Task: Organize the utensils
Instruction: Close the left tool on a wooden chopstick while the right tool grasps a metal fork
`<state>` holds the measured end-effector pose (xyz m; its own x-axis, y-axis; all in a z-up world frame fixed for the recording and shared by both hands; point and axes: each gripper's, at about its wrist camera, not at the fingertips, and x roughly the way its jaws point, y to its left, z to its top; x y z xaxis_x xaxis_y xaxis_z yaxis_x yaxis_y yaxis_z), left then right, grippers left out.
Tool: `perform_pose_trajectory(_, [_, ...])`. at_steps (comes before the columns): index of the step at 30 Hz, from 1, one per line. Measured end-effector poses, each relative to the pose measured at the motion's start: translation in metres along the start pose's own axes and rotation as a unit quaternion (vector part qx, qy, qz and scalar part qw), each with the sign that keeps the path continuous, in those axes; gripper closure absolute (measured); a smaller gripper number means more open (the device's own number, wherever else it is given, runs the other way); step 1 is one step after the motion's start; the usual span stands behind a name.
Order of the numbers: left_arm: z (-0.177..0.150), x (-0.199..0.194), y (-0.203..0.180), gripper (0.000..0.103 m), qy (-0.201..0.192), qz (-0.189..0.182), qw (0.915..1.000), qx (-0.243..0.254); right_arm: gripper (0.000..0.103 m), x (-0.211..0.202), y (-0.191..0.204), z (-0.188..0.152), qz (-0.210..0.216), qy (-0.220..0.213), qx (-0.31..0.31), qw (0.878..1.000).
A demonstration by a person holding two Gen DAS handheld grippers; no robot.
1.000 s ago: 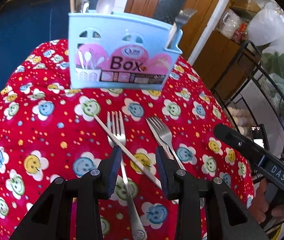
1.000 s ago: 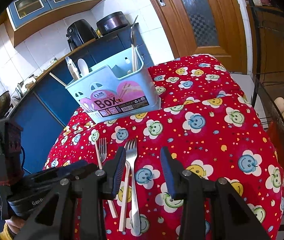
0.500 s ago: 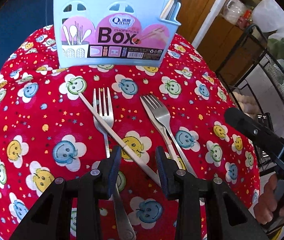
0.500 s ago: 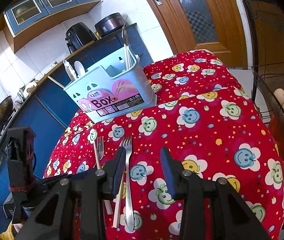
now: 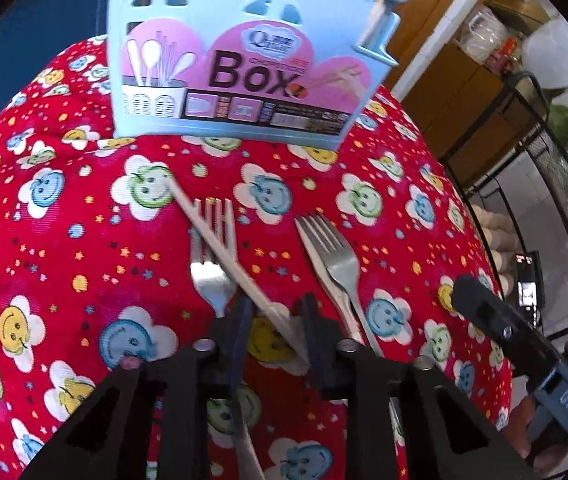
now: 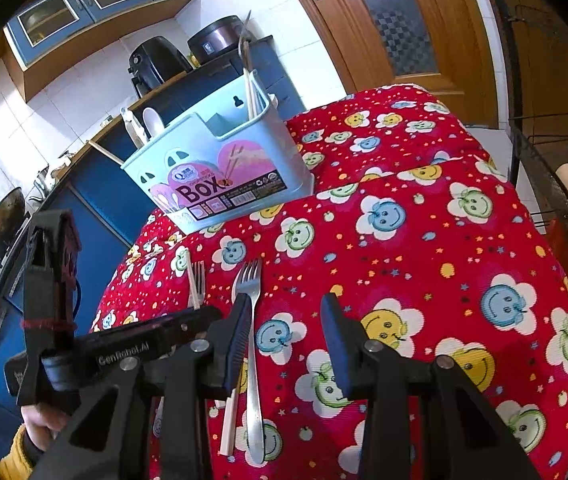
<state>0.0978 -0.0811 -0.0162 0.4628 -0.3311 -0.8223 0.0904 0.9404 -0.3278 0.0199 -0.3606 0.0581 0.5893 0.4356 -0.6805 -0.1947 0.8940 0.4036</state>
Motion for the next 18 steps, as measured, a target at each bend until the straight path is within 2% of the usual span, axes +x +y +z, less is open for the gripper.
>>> perform_pose_trajectory(9, [-0.002, -0.008, 0.012, 0.096, -0.009, -0.030, 0.9993, -0.018, 0.064, 0.012, 0.009, -0.003, -0.003, 0.023, -0.014, 1.000])
perform_pose_trajectory(18, [-0.008, -0.035, 0.024, 0.098, -0.047, -0.049, 0.9975, -0.021, 0.064, 0.029, 0.019, -0.001, -0.003, 0.052, -0.027, 0.998])
